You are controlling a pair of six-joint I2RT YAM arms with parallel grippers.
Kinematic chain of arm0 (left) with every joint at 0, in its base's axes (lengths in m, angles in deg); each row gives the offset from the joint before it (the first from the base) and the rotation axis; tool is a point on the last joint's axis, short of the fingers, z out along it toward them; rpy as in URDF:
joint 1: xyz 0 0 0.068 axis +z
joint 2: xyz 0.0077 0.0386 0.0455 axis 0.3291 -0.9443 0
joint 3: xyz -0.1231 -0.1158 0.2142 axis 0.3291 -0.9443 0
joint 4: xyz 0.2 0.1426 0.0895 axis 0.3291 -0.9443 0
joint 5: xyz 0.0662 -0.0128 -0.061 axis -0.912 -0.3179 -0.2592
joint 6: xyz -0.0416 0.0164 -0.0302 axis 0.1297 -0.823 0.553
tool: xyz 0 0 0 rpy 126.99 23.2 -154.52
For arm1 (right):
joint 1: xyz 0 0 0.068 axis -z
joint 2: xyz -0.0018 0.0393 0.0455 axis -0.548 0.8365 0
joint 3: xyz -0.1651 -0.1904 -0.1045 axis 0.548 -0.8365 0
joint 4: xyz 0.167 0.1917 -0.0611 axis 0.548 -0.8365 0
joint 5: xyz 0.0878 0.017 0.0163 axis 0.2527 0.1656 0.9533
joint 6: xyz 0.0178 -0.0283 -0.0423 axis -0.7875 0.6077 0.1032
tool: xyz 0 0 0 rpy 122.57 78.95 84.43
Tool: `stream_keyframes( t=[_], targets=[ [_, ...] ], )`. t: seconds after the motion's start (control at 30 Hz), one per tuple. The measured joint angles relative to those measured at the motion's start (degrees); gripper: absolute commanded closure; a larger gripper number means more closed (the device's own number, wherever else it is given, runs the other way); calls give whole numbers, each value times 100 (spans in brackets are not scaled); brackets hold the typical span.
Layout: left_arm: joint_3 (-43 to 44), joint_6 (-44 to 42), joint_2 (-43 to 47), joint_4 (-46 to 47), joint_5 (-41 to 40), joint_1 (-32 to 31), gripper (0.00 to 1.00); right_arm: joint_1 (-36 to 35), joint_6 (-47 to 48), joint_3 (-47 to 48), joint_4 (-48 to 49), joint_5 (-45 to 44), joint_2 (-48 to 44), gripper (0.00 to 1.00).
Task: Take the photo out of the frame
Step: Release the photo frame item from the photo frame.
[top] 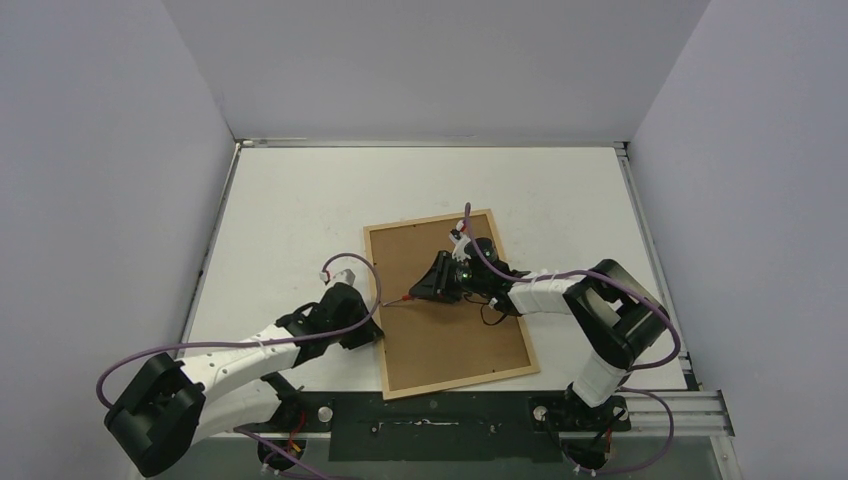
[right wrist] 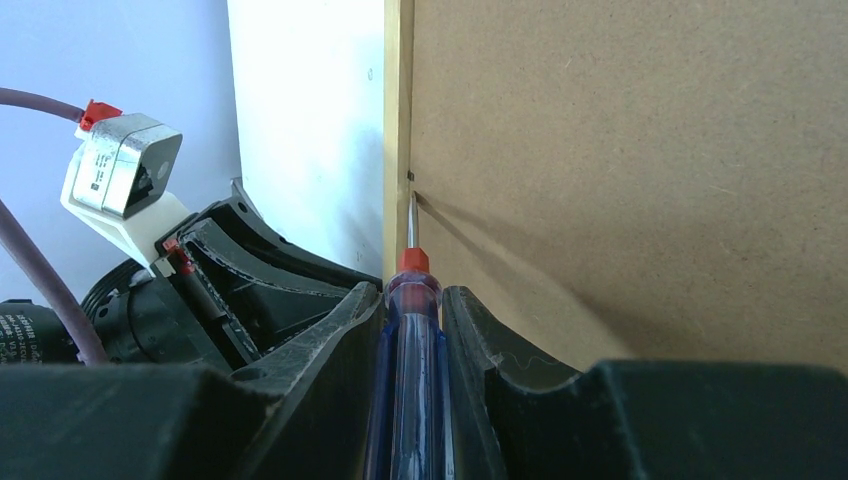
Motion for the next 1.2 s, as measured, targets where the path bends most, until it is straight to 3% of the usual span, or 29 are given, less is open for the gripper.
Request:
stream_keyframes(
  t=[0.4, 1.2],
  targets=[
    [-376, -136, 575, 103, -33, 0, 100, 70, 111, 2, -20, 31, 4, 100],
    [-385, -262, 584, 118, -20, 0, 100, 70, -291, 9, 809, 304, 586, 100]
  ],
)
